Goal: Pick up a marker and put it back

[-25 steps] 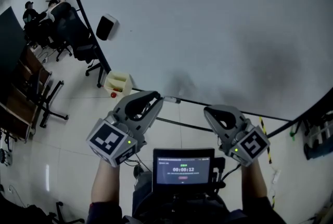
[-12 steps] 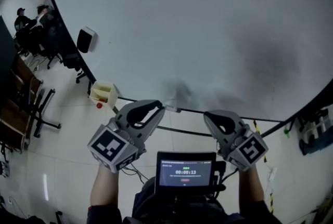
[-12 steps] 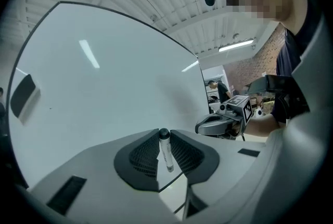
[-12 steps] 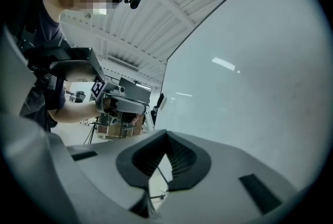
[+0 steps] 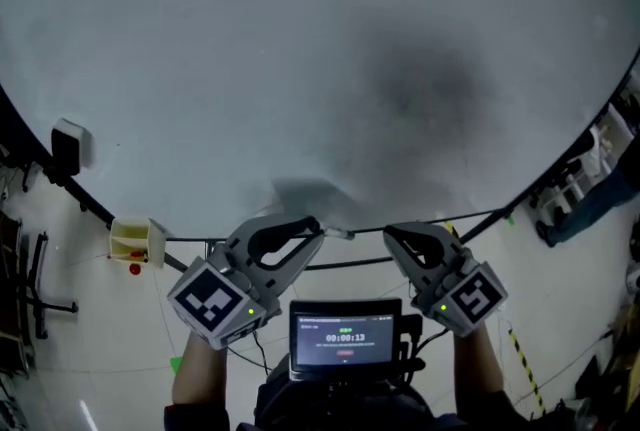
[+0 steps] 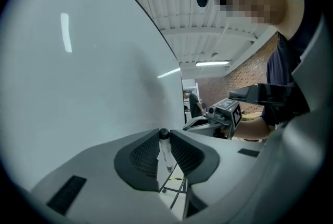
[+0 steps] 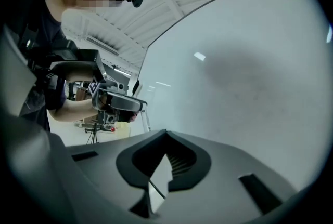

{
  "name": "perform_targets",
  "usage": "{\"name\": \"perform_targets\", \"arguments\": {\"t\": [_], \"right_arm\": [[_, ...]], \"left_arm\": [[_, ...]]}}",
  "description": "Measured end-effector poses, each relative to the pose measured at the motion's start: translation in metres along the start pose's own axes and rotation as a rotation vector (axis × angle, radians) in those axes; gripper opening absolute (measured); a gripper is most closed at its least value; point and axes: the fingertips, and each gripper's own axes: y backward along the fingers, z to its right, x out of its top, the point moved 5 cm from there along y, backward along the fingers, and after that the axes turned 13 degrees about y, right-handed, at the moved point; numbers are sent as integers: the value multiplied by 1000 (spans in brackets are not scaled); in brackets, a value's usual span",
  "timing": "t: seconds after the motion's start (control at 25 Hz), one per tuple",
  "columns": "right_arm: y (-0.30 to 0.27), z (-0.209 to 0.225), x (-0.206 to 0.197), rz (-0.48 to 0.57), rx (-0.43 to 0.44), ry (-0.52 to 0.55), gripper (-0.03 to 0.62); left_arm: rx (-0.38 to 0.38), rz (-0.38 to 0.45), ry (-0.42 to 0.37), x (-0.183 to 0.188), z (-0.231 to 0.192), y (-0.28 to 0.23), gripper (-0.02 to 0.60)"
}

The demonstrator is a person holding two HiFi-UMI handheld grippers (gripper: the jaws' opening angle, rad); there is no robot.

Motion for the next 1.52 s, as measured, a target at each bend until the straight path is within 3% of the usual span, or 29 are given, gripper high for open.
{"name": "perform_targets", "arguments": {"t": [0.24, 0.4, 0.72, 0.96, 1.2, 1.52], "right_arm": [[54, 27, -15, -31, -137, 4, 11], [115, 44, -30, -38, -200, -10, 11], [285, 74, -81, -75, -309, -54, 11], [389, 94, -110, -108, -378, -93, 11], [454, 118, -124, -129, -509, -142, 11], [483, 150, -145, -208, -635, -115, 11]], "left_arm": [[-148, -16, -31, 5, 29, -58, 71], [-224, -42, -45, 1, 74, -105, 71], [-297, -77, -66, -23, 196, -230, 71], [-352, -83, -34, -39, 269, -307, 71], [-427, -133, -51, -40, 308, -364, 71], [-584, -125, -58, -52, 323, -438, 71]]}}
